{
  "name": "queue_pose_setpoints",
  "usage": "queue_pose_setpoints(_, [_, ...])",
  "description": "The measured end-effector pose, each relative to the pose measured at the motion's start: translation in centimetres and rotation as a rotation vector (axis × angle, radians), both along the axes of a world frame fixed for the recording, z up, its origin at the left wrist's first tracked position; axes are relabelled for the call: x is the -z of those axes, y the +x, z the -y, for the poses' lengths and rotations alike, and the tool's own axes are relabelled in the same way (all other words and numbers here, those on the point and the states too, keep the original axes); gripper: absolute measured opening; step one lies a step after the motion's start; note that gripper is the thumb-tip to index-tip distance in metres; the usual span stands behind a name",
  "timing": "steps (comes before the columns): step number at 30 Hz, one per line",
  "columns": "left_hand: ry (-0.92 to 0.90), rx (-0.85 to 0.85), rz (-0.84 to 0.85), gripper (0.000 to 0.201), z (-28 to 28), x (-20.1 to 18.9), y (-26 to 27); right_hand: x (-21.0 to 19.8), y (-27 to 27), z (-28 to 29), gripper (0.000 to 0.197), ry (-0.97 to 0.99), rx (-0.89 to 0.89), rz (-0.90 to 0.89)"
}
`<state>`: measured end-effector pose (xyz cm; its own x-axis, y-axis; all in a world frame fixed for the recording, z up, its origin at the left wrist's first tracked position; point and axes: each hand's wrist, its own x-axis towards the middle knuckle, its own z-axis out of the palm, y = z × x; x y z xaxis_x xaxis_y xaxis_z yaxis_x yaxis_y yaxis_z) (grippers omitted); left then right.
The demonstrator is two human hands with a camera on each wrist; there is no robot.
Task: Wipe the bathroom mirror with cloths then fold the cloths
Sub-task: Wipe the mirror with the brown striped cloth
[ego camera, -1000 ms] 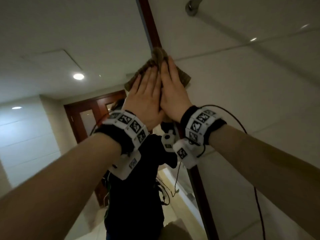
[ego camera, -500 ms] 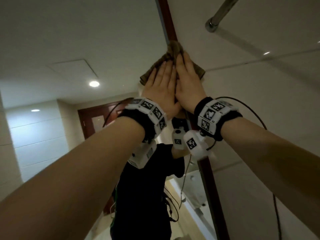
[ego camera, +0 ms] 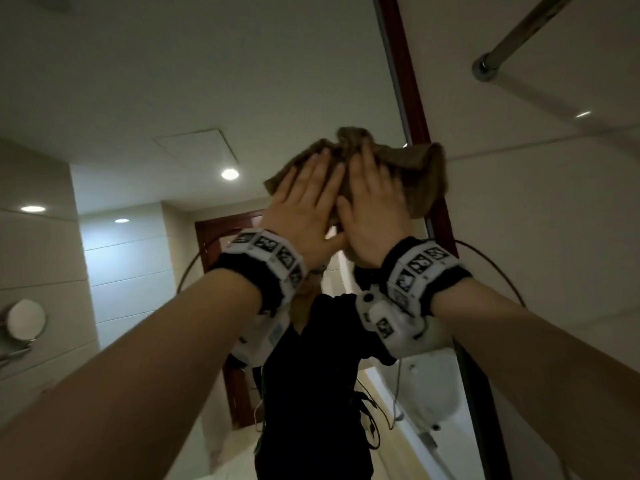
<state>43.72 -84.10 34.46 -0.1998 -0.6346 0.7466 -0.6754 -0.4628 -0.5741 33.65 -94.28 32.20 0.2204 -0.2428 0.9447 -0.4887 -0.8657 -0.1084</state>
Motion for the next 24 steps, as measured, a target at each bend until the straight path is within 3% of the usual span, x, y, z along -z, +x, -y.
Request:
queue_pose_setpoints(4, [-0.045, -0.056, -0.094, 0.082, -5.9, 1.1, 3.4, 0.0, 4.3, -5.0, 0.066, -0.07, -0.083, -0.025])
queue_pose_setpoints(8, [-0.031, -0.037, -0.193, 0.082, -9.6, 7.4, 5.1, 5.6, 6.5, -8.2, 0.07, -0.092, -0.144, -0.061])
queue_pose_setpoints(17, [0.337, 0.051, -0.31, 0.086, -7.4, 26.1, 1.5, 28.0, 2.0, -4.0, 0.073, 0.191, -0.311, -0.043])
queue_pose_setpoints(24, [0.749, 0.019, -0.444, 0.084, -4.2, 41.4, -2.2, 47.2, -2.2, -2.1, 0.075, 0.5, -0.256, 0.003])
